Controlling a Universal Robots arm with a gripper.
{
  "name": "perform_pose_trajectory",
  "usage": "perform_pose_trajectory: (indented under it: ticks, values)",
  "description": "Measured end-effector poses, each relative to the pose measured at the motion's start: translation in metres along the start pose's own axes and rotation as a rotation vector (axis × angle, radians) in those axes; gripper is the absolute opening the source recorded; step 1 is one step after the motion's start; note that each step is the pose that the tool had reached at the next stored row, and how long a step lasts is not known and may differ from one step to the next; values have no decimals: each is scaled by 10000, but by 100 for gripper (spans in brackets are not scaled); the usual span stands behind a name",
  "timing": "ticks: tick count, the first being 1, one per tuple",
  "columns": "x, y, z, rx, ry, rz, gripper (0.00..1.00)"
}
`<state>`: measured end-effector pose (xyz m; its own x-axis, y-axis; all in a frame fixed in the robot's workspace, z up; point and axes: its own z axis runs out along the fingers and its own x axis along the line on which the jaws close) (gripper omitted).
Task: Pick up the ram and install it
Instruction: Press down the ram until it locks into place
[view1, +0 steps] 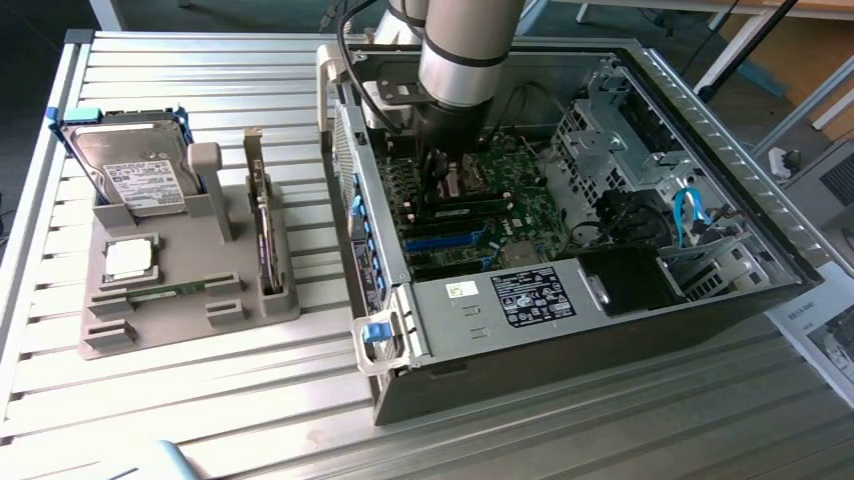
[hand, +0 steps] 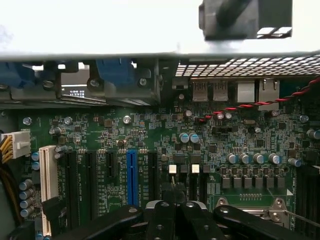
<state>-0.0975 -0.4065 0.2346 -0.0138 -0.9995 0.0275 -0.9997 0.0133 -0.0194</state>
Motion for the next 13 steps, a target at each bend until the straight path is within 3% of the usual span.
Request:
perform_pose_trajectory:
  ticks: [13]
  values:
    - [-1,1,41,-2,2,1,11]
